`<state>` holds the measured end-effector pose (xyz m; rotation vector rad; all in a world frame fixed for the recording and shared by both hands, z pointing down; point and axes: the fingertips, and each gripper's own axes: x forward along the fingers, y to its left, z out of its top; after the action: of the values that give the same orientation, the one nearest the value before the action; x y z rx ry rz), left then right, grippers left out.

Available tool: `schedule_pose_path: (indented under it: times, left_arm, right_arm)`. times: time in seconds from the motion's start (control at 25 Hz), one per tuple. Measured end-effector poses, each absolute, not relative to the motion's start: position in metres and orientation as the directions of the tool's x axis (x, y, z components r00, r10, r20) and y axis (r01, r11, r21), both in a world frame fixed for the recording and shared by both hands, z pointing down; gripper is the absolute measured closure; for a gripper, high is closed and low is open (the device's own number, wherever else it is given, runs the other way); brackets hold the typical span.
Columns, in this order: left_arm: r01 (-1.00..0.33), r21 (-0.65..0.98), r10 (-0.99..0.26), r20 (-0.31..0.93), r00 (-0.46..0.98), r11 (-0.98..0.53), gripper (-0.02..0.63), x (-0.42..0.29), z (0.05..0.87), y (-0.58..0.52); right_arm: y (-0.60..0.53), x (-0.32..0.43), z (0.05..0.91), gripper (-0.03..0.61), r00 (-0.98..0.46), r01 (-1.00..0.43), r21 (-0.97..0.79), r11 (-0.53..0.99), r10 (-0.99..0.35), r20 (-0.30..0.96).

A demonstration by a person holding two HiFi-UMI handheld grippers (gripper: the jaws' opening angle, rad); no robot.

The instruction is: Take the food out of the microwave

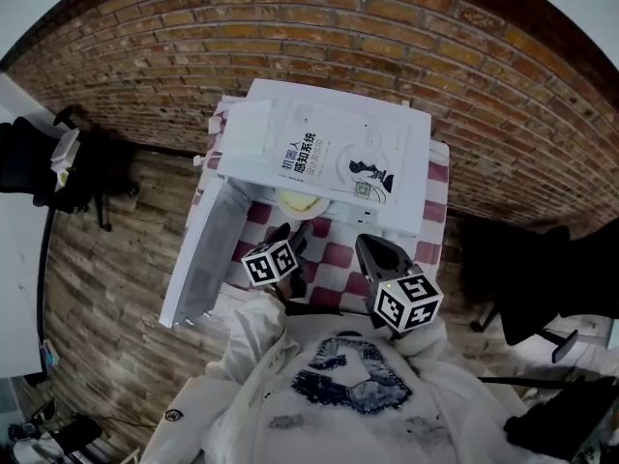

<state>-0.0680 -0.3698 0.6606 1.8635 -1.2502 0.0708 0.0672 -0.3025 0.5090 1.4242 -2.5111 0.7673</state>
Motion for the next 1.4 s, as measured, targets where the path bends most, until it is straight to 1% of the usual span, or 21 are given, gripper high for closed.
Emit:
schedule_pose_path:
  times: [0.16,0.52,0.88,1.2,1.4]
  left_arm:
    - [-0.682,0.728,-0.692,0.458,0.558,-0.068,0.318,-0.057,0.676,-0.373]
    - [-0.593,0.806,-0.691,0.427,0.584,-0.003,0.318,-0.056,0.691,-0.382]
    - [-0.518,0.854,-0.71,0.395,0.583,0.051,0.321,-0.056,0.697,-0.392]
    - [-0.486,0.87,-0.703,0.394,0.592,0.079,0.342,-0.05,0.703,-0.397]
    - [-0.469,0.876,-0.704,0.405,0.584,0.114,0.373,-0.05,0.709,-0.401]
  right_arm:
    - [-0.302,0.073,0.511,0.565,-0.526,-0.843,-0.354,0.405,-0.76,0.381]
    - [-0.3,0.078,0.513,0.565,-0.513,-0.851,-0.35,0.392,-0.762,0.394]
    - [-0.298,0.071,0.514,0.565,-0.527,-0.844,-0.35,0.406,-0.748,0.404]
    - [-0.296,0.067,0.517,0.565,-0.536,-0.84,-0.345,0.418,-0.736,0.413]
    - [-0.297,0.065,0.518,0.565,-0.54,-0.838,-0.343,0.424,-0.731,0.417]
